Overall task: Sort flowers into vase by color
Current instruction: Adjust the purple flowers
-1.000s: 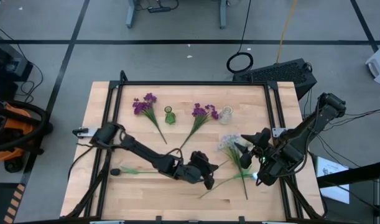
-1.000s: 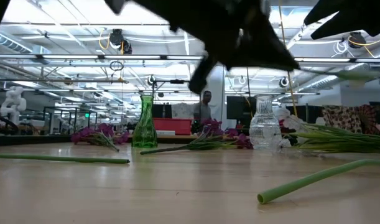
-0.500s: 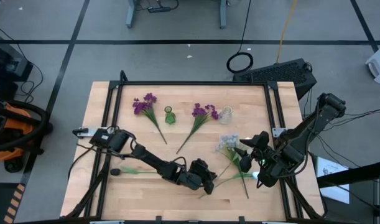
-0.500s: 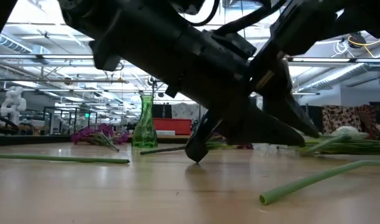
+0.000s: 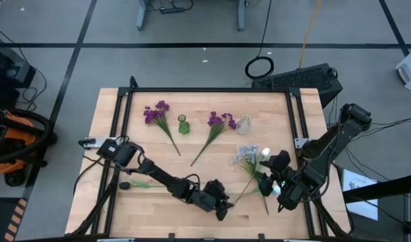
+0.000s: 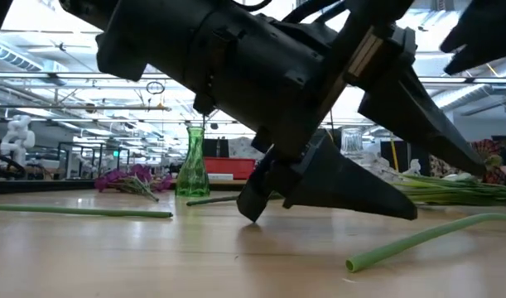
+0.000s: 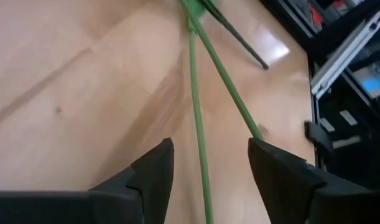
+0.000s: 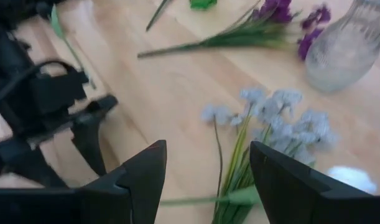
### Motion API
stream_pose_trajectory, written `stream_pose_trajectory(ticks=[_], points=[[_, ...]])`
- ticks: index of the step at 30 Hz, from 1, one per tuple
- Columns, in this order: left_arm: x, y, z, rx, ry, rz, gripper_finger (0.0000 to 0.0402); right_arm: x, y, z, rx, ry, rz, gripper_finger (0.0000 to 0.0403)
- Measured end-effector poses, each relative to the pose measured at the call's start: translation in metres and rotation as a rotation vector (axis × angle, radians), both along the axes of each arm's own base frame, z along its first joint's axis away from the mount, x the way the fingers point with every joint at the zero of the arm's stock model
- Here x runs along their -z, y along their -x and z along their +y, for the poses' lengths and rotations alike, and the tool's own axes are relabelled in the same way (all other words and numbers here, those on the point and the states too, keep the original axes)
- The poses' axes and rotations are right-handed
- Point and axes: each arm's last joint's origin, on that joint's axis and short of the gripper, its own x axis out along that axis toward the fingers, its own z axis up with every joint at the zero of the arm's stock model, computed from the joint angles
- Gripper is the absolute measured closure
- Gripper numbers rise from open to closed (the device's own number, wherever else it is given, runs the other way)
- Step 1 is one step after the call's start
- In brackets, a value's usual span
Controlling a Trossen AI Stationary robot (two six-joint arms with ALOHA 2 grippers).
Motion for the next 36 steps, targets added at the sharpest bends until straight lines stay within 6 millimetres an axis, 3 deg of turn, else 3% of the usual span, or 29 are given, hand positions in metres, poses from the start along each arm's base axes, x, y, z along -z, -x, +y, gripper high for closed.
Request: stream_pose_trajectory(ticks=[15, 22, 26, 29, 36], points=[[0.008, 0.016, -0.014, 0.126, -0.014, 0.138, 0.0317, 0.009, 0.008, 0.016, -0.033, -0.010, 0.015, 0.0181], [0.004, 0.002, 0.005, 0.139, -0.115, 0.045, 0.0363, 0.008, 0.007, 0.014, -0.027, 0.043, -0.034, 0.0181], [-0.011, -0.001, 0.016, 0.234, -0.090, 0.063, 0.0368, 0.006, 0.006, 0.013, -0.029, 0.122, -0.082, 0.0181], [-0.034, 0.006, 0.033, 0.241, -0.115, 0.160, 0.0368, 0.004, 0.005, 0.011, -0.040, 0.204, -0.117, 0.0181], [-0.081, 0.037, 0.071, -0.002, -0.358, 0.384, 0.0368, 0.001, 0.003, 0.008, -0.036, 0.347, -0.188, 0.0181]])
